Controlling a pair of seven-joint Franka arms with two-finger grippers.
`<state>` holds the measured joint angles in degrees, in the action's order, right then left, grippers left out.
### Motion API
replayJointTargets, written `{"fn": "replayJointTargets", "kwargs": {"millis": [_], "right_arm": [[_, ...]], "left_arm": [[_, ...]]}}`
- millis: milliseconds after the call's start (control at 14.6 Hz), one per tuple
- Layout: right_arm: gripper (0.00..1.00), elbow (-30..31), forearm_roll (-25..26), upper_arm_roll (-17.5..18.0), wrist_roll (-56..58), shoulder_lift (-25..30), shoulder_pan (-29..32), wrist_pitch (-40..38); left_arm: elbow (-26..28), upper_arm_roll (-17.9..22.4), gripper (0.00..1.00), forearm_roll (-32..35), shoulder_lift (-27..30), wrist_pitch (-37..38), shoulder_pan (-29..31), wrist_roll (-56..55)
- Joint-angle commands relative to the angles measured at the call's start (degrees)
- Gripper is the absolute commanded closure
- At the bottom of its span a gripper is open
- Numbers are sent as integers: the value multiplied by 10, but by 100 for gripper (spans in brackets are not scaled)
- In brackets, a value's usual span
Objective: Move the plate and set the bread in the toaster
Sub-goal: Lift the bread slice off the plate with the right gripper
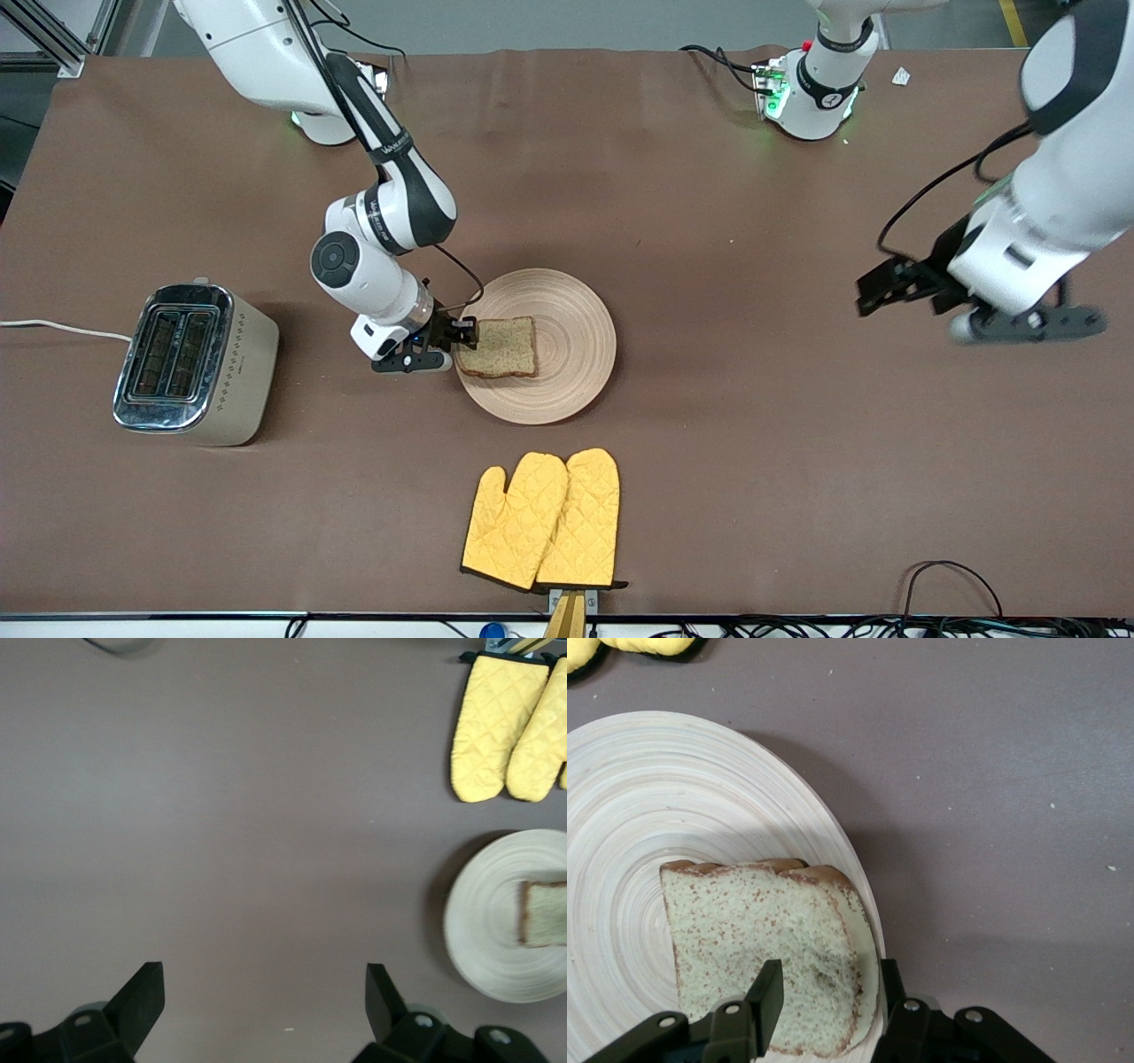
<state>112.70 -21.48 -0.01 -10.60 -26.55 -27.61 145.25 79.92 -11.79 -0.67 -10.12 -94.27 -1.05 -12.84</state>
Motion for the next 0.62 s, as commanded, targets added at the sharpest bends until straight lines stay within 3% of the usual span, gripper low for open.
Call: {"fn": "replayJointTargets", "kwargs": {"millis": [0, 274, 548], "right_arm": [[48, 9, 4, 0, -6, 9, -2, -5], [48, 10, 9, 0, -7, 7, -3, -1], [54, 10, 13, -1, -8, 4, -4, 2]], "left_arm": [[52, 40, 0, 10, 74, 24, -11, 65], [94, 58, 0, 11, 128, 56, -5, 70], [88, 60, 0, 11, 129, 71, -3, 68]]}}
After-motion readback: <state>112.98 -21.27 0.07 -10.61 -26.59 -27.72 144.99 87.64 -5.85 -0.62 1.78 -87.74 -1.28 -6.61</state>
